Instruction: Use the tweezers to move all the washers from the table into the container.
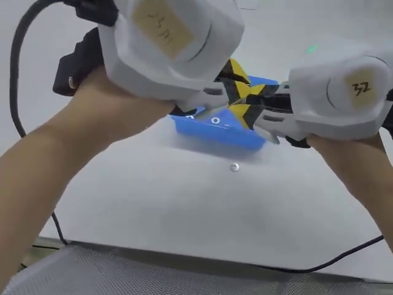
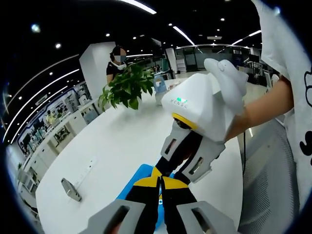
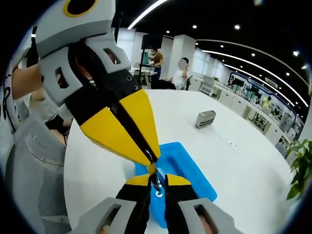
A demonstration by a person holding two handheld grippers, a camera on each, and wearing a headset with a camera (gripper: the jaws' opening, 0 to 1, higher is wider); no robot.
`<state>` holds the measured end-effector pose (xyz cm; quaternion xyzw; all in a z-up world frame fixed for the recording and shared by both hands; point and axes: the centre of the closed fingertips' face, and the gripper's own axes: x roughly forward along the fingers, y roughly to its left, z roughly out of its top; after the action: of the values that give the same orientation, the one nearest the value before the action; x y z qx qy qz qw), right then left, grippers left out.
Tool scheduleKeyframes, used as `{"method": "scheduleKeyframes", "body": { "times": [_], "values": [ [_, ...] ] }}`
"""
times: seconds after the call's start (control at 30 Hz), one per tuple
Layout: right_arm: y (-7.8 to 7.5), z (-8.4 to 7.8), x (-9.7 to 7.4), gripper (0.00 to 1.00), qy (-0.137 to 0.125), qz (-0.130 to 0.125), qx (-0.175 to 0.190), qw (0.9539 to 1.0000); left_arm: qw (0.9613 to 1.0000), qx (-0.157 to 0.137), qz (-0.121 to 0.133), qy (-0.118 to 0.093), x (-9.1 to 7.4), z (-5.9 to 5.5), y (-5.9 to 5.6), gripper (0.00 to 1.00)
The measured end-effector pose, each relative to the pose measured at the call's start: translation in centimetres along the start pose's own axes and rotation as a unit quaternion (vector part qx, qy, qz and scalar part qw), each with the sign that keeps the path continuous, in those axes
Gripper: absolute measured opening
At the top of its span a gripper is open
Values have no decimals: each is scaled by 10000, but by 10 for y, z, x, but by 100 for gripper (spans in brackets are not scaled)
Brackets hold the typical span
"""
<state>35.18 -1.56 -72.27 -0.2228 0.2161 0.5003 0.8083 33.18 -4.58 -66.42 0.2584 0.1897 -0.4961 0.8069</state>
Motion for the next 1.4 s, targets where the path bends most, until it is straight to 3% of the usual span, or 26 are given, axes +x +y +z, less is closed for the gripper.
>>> {"method": "scheduleKeyframes", "body": {
  "times": [0.2, 0.67, 0.97, 1.13, 1.4],
  "values": [
    [7, 4, -10, 6, -90, 18, 5, 10000, 10000, 64, -57, -31, -5, 8, -8, 0],
    [23, -3, -18, 6, -159, 219, 347, 9990, 9995, -155, -279, -49, -6, 8, -25, 0],
    [35, -20, -15, 6, 72, 383, 344, 9986, 9986, -299, -439, 69, -2, -3, -39, 0],
    [42, -34, -8, 6, 197, 471, 374, 9980, 9976, -395, -527, 198, 5, -16, -47, 0],
    [45, -46, -2, 7, 281, 532, 481, 9970, 9965, -561, -563, 250, 8, -24, -50, 0]
  ]
}}
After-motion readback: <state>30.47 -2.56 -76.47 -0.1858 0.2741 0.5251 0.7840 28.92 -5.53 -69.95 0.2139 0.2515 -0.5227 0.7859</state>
